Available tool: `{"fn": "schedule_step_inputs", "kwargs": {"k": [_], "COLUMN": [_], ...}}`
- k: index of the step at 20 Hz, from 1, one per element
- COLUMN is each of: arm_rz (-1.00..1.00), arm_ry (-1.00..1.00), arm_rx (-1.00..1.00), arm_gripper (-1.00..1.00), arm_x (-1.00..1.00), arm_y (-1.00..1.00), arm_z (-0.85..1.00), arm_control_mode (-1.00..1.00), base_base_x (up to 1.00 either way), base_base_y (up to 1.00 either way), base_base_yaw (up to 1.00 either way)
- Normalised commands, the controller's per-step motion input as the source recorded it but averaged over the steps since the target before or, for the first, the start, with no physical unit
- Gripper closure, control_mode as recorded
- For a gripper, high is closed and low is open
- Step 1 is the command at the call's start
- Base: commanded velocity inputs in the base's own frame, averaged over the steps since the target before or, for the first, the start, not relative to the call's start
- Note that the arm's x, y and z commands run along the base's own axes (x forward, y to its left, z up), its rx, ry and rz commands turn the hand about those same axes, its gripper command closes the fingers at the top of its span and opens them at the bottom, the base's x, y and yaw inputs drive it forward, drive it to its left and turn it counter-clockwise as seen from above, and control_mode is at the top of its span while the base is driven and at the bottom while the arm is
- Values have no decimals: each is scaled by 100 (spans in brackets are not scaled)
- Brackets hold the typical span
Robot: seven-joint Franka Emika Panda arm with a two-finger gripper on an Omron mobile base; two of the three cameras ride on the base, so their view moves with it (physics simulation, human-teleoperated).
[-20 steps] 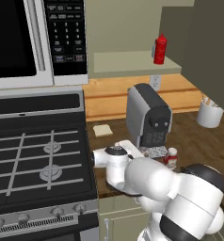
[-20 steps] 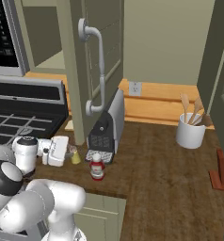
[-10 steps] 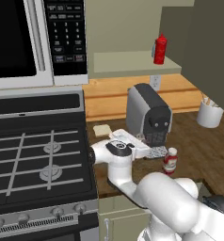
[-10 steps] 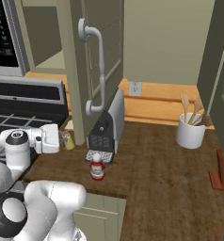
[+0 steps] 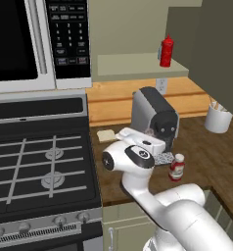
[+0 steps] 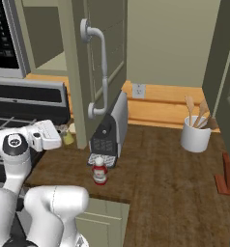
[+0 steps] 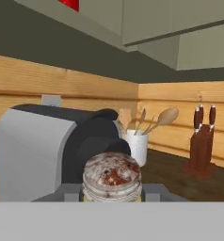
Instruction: Put the shaker and condiment bottle from the counter next to their counterparts in the cabinet.
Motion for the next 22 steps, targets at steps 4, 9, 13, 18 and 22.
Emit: {"fn": "schedule_step_inputs", "kwargs": {"k": [4,9,13,18,22], "arm_rz": [16,11,8,6,6], "arm_ry": [0,0,0,0,0], "arm_rx": [-1,0,0,0,0], "arm_gripper": [100,100,100,100,100], "arm_x": [-16,-6,0,0,-20], "arm_y": [0,0,0,0,1], "arm_z": [55,69,82,89,75], "arm_control_mode": [-100,-100,-100,-100,-100], "base_base_x": [0,0,0,0,0], "base_base_y": [0,0,0,0,0], "base_base_yaw": [0,0,0,0,0]}}
